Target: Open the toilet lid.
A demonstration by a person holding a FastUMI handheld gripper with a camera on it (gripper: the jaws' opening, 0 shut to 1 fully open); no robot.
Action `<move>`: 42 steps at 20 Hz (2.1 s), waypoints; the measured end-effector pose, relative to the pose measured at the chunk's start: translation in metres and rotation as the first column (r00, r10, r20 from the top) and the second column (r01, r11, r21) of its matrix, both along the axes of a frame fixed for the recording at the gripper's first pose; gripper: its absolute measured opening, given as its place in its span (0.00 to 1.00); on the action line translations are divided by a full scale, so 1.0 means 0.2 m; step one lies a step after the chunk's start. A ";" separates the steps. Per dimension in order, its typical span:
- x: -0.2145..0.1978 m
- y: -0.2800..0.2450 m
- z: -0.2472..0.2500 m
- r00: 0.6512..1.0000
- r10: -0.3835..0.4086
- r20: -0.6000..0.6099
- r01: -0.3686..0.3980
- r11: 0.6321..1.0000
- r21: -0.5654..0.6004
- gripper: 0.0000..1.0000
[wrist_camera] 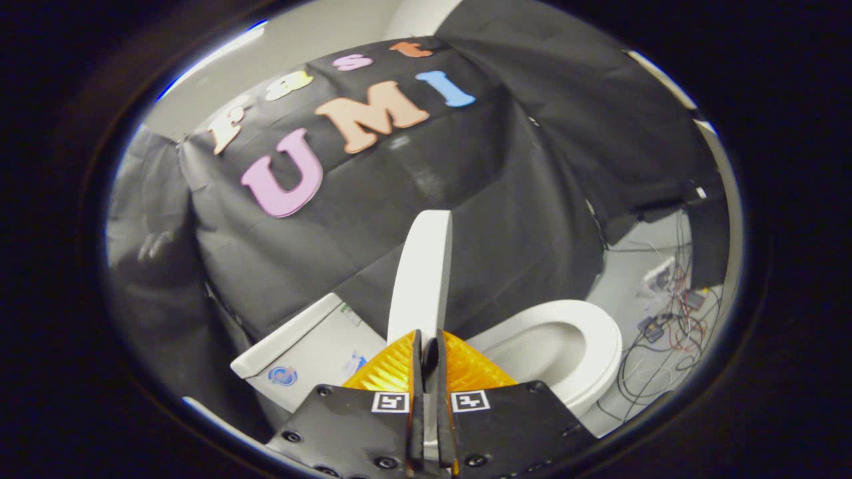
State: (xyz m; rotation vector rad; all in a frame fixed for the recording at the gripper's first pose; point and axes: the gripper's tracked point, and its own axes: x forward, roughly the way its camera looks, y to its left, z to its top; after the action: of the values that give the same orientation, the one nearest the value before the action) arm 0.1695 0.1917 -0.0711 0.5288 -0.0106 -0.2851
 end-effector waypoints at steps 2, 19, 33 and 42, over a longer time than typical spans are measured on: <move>0.05 0.10 0.07 0.998 0.057 -0.005 -0.057 0.994 -0.089 0.11; 0.37 0.86 0.23 0.913 0.393 -0.107 -0.400 0.816 -0.418 0.11; 0.37 1.00 0.35 0.892 0.442 -0.099 -0.435 0.777 -0.454 0.32; 0.33 0.54 0.66 0.943 0.334 -0.001 -0.289 0.814 -0.505 0.32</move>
State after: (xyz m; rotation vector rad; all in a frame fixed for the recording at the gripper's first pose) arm 0.2354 0.2996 0.0608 0.0172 -0.0809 0.0709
